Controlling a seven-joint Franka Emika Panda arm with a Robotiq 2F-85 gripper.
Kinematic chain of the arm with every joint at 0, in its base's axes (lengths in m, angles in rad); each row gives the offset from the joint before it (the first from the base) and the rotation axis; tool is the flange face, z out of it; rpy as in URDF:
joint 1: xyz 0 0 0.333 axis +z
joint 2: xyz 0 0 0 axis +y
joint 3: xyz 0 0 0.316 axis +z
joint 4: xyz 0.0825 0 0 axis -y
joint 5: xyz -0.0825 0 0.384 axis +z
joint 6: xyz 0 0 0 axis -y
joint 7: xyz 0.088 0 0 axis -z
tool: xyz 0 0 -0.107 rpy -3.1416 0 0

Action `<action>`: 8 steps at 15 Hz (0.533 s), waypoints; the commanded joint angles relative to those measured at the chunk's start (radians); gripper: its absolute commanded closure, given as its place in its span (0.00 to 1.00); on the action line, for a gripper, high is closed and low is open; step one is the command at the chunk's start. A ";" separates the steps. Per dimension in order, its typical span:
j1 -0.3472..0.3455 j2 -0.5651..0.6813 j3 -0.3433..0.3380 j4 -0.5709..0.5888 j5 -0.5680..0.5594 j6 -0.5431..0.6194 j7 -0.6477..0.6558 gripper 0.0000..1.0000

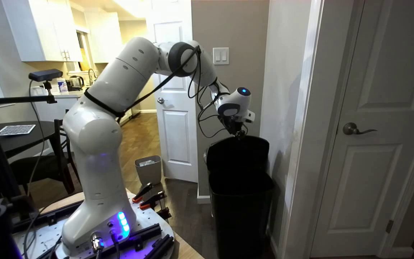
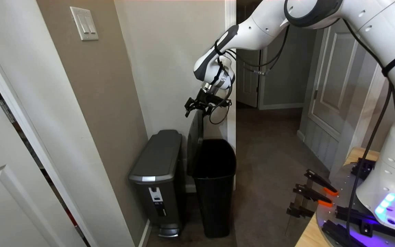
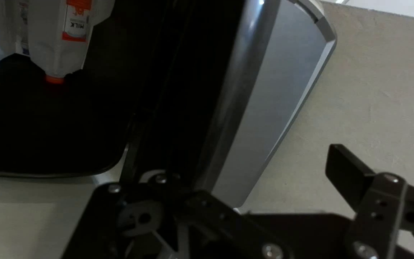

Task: Open the lid of the black bin

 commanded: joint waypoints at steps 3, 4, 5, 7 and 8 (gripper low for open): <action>0.059 -0.064 -0.030 -0.050 -0.162 0.019 0.172 0.00; 0.061 -0.060 -0.031 -0.041 -0.189 0.013 0.197 0.00; 0.062 -0.054 -0.031 -0.034 -0.215 0.009 0.221 0.00; 0.070 -0.042 -0.039 -0.020 -0.261 0.001 0.267 0.00; 0.078 -0.039 -0.047 -0.018 -0.283 0.002 0.290 0.00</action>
